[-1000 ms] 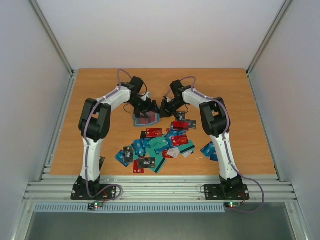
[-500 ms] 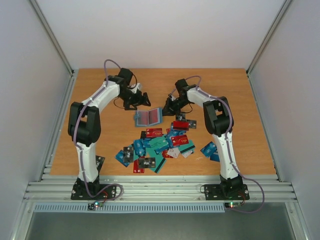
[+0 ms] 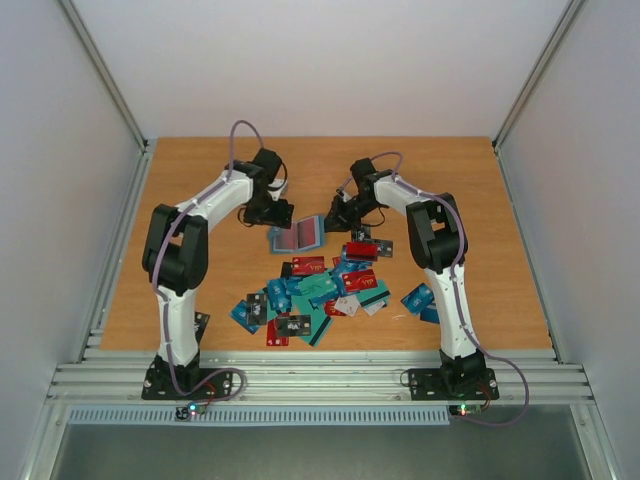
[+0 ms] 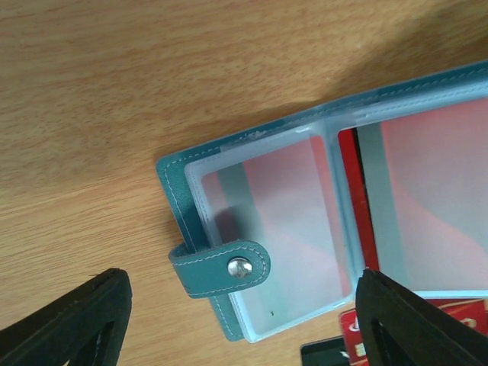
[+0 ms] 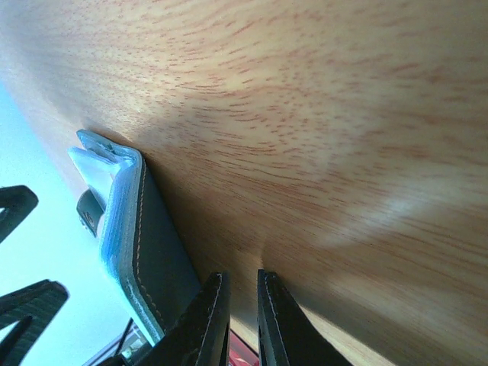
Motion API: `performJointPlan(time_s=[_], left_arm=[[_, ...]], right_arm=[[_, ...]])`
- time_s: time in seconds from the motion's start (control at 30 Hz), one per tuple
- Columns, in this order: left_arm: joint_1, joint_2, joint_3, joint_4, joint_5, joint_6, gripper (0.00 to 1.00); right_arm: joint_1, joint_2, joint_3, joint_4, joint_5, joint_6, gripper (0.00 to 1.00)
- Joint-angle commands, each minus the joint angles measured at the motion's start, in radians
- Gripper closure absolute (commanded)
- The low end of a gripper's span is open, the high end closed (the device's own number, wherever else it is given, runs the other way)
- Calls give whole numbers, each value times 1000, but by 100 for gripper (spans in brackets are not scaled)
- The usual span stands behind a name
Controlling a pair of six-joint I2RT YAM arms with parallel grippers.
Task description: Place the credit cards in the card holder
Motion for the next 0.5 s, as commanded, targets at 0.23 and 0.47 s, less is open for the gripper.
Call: performJointPlan(time_s=[0.23,0.47], left_arm=[[-100,1,-34,56,-293,80,34],[-151,46,-30,74,-416,128,40]], right_arm=[[-2,-26,-7,-49,4,-35,87],[-4,-16,16,-77,-5,-55,87]])
